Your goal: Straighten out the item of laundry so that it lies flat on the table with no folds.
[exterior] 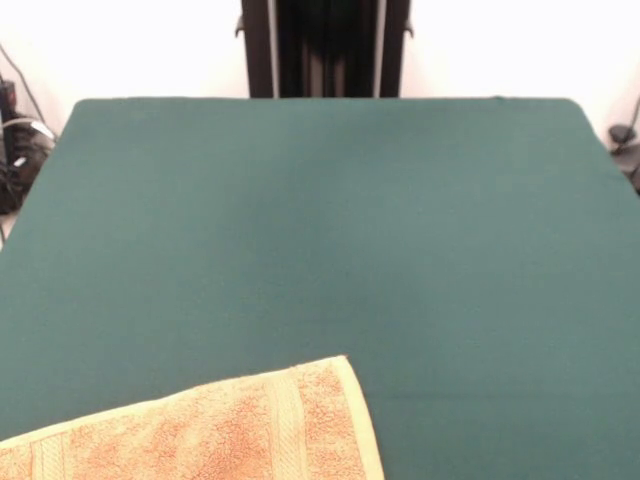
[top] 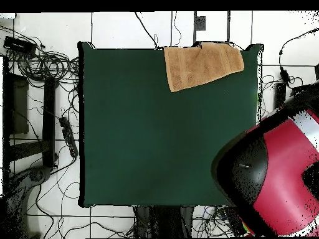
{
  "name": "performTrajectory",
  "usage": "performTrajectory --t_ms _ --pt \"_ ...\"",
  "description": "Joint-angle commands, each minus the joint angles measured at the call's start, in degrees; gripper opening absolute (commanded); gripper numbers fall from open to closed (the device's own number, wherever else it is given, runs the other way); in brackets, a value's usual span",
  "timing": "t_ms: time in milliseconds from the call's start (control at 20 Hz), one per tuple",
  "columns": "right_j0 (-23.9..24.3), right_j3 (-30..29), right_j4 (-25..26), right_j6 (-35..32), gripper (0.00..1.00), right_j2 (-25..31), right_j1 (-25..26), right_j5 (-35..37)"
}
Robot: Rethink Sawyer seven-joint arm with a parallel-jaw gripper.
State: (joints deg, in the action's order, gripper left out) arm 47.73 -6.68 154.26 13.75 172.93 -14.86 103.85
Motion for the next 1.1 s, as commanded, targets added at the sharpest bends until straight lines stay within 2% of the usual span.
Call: performTrajectory --t_ms 50,700,1100 --pt "-2.63 8.56 0.23 -10.73 0.0 -5.45 1.48 -3.35" --pt "-2.78 7.72 1.12 -17.35 0.0 -7.03 3.56 -5.12" --pt "-3.01 7.62 0.47 -15.96 0.0 -7.49 3.21 -4.13"
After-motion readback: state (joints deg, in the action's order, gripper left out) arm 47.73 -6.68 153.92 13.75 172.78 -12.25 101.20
